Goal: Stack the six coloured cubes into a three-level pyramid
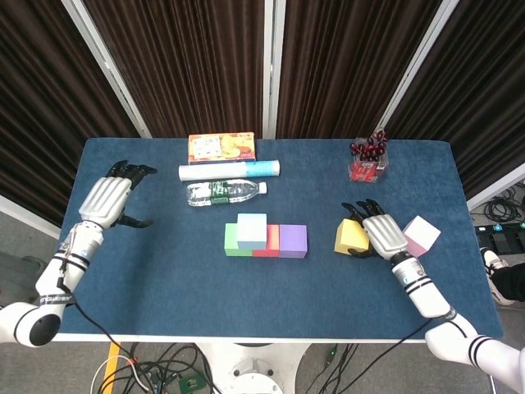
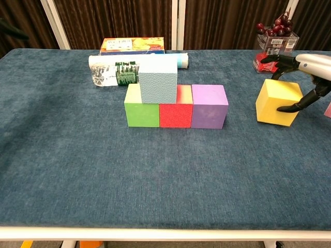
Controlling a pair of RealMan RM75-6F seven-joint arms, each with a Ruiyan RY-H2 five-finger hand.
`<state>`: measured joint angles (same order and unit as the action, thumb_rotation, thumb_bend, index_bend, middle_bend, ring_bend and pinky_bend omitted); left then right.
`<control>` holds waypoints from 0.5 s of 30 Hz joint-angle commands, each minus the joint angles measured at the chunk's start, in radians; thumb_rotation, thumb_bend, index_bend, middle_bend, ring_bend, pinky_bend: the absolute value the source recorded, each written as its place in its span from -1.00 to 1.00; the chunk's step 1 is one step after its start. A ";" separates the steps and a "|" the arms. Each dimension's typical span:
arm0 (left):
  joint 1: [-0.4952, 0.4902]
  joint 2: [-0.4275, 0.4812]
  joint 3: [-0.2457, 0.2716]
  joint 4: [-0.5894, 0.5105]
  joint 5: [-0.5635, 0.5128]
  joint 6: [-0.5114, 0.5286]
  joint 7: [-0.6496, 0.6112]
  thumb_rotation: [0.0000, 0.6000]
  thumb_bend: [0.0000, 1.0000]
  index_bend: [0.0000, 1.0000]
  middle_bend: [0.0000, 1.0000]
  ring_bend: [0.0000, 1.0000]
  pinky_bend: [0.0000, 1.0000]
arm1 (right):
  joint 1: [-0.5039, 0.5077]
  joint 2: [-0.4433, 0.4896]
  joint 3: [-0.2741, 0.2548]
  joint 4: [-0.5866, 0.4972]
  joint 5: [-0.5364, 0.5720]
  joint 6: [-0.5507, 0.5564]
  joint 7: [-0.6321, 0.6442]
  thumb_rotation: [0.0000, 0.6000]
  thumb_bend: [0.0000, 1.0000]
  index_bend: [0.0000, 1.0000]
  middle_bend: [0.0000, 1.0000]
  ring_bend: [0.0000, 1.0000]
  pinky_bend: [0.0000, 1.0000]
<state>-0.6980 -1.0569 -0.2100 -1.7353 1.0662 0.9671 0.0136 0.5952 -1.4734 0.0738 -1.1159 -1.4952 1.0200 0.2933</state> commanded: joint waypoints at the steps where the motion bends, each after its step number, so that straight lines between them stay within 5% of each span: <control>1: 0.003 0.004 -0.001 0.000 0.002 -0.001 -0.002 1.00 -0.82 -0.67 -0.71 -0.80 -0.92 | 0.007 0.068 0.000 -0.073 -0.027 0.019 0.007 1.00 -0.68 -0.84 -0.19 -0.84 -1.00; 8: 0.013 0.013 -0.009 -0.009 0.006 0.005 -0.008 1.00 -0.82 -0.67 -0.71 -0.80 -0.92 | 0.061 0.270 0.018 -0.333 -0.078 -0.005 0.003 1.00 -0.68 -0.84 -0.19 -0.84 -1.00; 15: 0.021 0.018 -0.018 -0.017 0.014 0.016 -0.014 1.00 -0.82 -0.67 -0.71 -0.80 -0.92 | 0.139 0.290 0.079 -0.458 -0.003 -0.100 -0.086 1.00 -0.69 -0.84 -0.19 -0.84 -1.00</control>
<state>-0.6781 -1.0392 -0.2271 -1.7522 1.0793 0.9821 0.0005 0.7024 -1.1874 0.1287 -1.5487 -1.5281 0.9561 0.2432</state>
